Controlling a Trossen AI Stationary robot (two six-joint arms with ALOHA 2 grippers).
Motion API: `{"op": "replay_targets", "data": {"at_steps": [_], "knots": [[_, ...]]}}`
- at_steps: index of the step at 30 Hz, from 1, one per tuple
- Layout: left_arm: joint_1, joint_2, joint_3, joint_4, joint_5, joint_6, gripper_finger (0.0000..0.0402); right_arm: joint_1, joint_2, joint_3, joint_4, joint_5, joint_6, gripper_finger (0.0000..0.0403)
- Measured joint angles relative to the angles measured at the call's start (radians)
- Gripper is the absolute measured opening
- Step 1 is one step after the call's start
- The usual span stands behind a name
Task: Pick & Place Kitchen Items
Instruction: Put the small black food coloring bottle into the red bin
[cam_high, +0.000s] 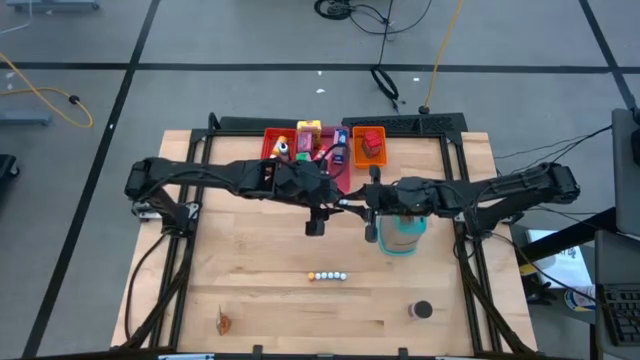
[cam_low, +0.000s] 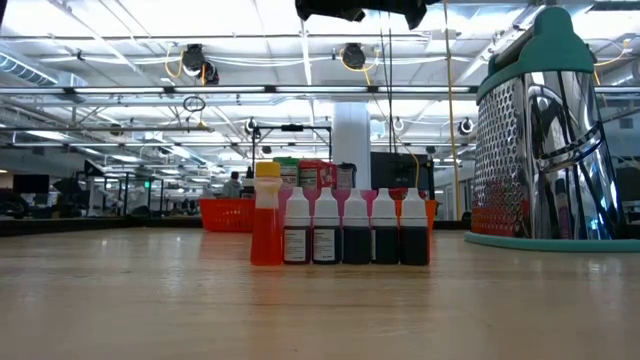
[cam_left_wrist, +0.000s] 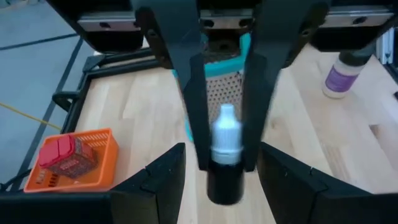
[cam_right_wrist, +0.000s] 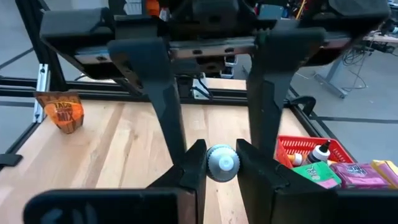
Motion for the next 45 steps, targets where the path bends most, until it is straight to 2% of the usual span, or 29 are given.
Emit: {"op": "replay_targets", "data": {"at_steps": [4,10,12,18,22,27,36,40,42,45], "knots": [[0.007,0.007,0.0,-0.01,0.051,0.001,0.0162,0.0,0.0,0.0,0.002,0.0,-0.001,0.0059],[0.022,0.014,0.001,-0.029,0.075,0.002,0.0066,0.0,0.001,0.0,-0.01,0.0,-0.009,0.0059],[0.029,0.014,0.001,-0.028,0.084,0.002,0.0049,0.0,0.0,0.0,-0.01,0.003,-0.011,0.0059],[0.039,0.014,0.001,-0.031,0.099,-0.009,0.0049,0.0,0.0,0.0,-0.014,0.004,-0.011,0.0063],[0.038,0.014,0.001,-0.031,0.08,-0.026,0.0057,0.0,0.0,0.0,-0.017,0.004,-0.015,0.0083],[0.045,0.015,0.001,-0.034,0.075,-0.03,0.0044,0.0,-0.003,0.001,-0.043,0.004,-0.033,0.0113],[0.072,0.016,0.001,-0.058,0.073,-0.05,0.005,-0.001,-0.025,0.002,-0.084,0.014,-0.079,0.0147],[0.085,0.017,0.003,-0.078,0.056,-0.059,0.0039,-0.001,-0.041,0.002,-0.112,0.06,-0.078,0.0155],[0.096,0.012,-0.002,-0.156,0.013,-0.068,0.0037,0.001,-0.06,-0.001,-0.153,0.07,-0.08,0.0157],[0.108,0.009,-0.001,-0.163,-0.046,-0.085,0.0037,0.004,-0.077,0.003,-0.188,0.105,-0.078,0.0157]]}}
